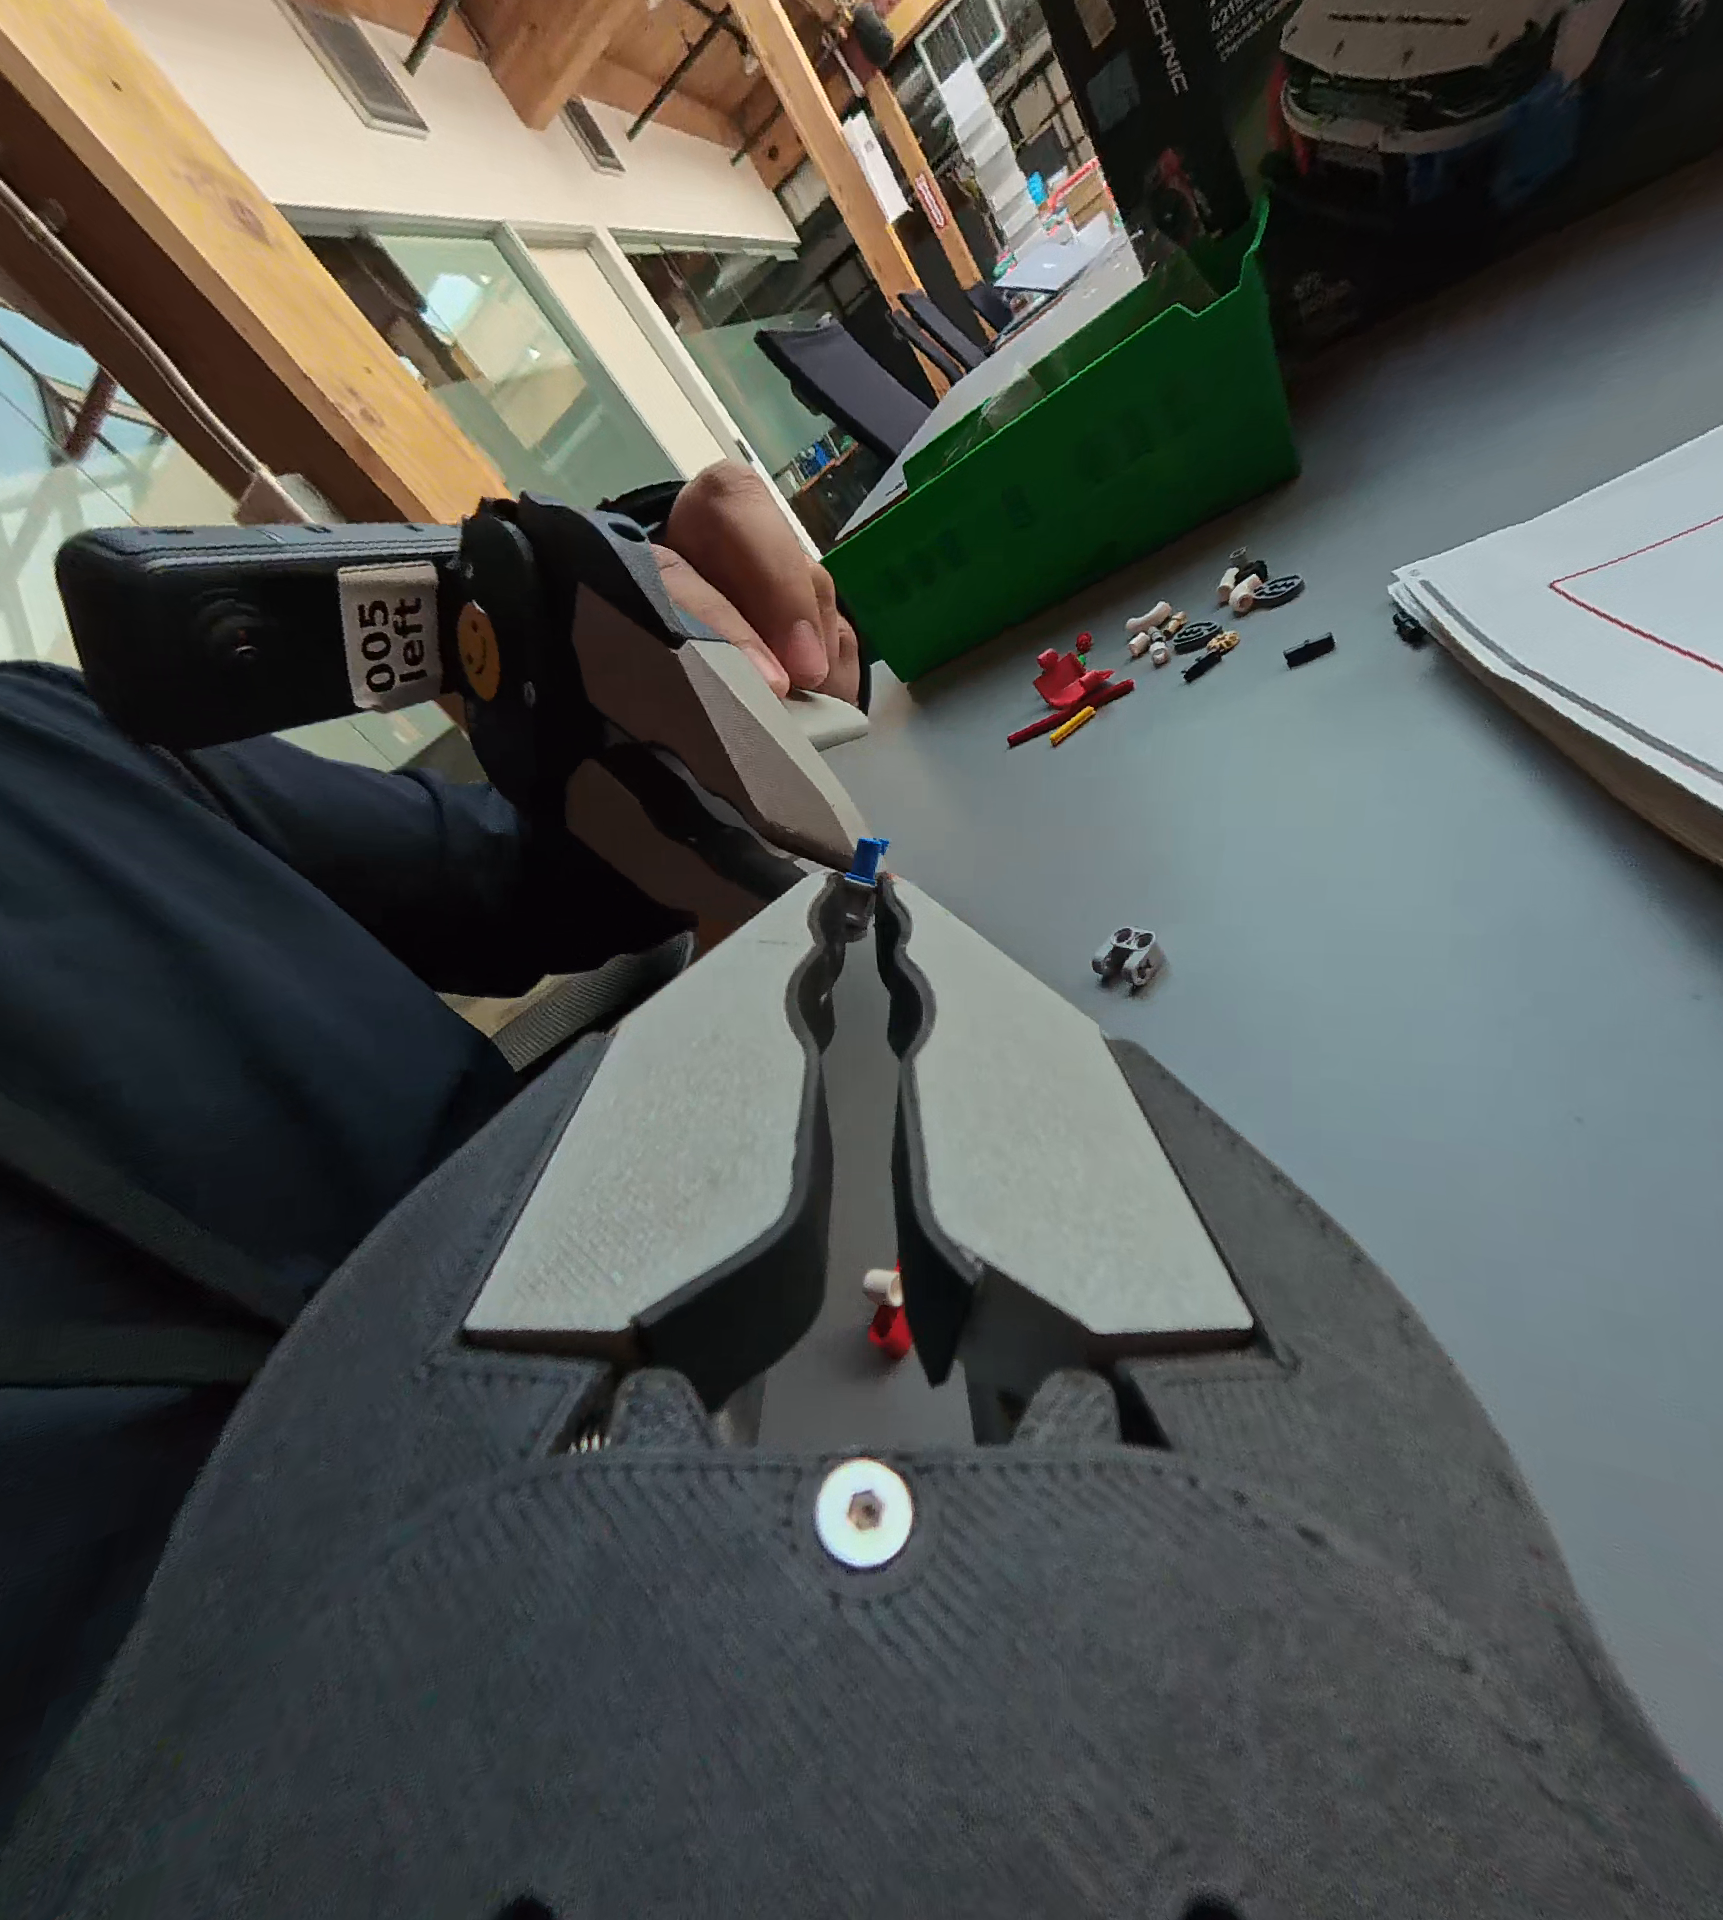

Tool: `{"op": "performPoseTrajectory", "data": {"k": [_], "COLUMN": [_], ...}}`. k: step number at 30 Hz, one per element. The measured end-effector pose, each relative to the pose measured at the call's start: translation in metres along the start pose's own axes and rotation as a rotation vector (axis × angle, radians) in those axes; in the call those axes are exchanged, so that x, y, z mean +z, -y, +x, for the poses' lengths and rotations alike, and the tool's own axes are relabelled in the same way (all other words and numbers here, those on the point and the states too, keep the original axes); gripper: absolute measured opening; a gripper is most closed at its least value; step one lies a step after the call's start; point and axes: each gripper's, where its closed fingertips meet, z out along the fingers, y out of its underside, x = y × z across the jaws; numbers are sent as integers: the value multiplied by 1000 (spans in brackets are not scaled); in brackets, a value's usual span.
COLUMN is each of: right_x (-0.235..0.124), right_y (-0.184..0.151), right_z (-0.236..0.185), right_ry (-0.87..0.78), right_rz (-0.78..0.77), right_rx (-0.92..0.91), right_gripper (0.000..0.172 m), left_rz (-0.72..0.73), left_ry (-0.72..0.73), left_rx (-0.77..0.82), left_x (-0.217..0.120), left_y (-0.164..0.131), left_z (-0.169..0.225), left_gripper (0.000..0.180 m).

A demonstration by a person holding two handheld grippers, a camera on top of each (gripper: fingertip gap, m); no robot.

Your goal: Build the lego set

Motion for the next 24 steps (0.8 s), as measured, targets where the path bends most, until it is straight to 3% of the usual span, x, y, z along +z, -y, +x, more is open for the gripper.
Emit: {"op": "performPoseTrajectory", "data": {"k": [4,8,13,16,18,21,24], "right_x": [0,1,-5,-7,-7,-3,0], "right_y": [1,1,1,-10,-19,-27,-32], "right_z": [5,10,16,15,14,10,7], "right_ry": [0,-32,-87,-110,-129,-107,-107], "right_rz": [18,8,-16,-114,-191,-236,-277], "right_rx": [38,23,-10,-56,-95,-101,-129], "right_gripper": [10,5,4,4,4,4,4], "left_rz": [3,0,42,56,54,96,118], "left_ry": [13,15,-22,-64,-143,-382,-499], "left_rx": [20,22,-99,-176,-271,-451,-536], "left_x": [3,9,16,11,8,5,9], "left_y": [-4,-5,-3,-6,-10,-3,-2], "left_z": [-6,-8,-5,-7,-8,6,11], "left_gripper": [8,9,14,16,25,23,16]}}
